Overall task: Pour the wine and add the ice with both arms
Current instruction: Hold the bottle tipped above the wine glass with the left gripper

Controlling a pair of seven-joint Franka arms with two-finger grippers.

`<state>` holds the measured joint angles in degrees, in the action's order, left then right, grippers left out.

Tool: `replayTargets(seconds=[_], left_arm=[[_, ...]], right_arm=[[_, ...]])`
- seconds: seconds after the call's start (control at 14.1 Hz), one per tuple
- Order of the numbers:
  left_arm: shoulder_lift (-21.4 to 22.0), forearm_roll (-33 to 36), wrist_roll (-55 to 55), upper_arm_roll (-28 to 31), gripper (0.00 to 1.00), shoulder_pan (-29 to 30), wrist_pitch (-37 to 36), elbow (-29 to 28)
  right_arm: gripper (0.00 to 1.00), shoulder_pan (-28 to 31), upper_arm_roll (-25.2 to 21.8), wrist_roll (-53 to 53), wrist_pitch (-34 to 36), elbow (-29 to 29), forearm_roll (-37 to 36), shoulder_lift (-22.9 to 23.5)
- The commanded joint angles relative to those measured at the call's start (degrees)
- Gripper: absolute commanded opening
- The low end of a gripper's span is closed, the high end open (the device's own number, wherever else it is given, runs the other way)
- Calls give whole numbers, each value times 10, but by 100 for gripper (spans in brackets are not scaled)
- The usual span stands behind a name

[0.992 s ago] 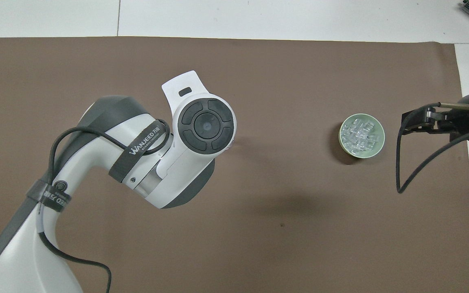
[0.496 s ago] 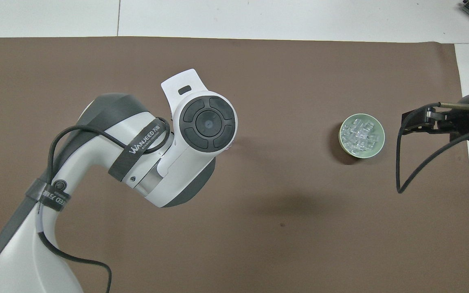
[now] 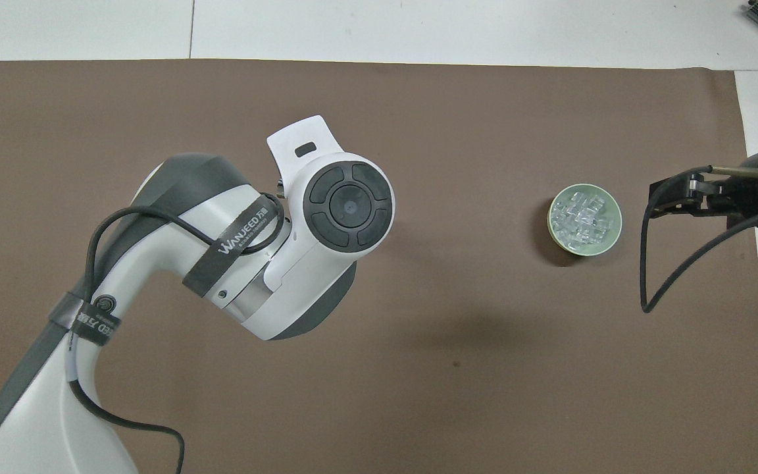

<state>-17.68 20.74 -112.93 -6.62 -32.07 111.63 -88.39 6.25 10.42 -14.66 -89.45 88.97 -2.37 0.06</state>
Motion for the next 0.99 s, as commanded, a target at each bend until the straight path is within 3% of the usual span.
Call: replayTargets(seconds=[0.0, 0.92], left_arm=[[-12, 13, -10, 10, 0, -15, -22, 24], [-21, 39, -7, 10, 0, -24, -53, 49]], right_arm=[[100, 11, 5, 15, 1, 13, 12, -12], [100, 11, 5, 15, 1, 13, 12, -12]])
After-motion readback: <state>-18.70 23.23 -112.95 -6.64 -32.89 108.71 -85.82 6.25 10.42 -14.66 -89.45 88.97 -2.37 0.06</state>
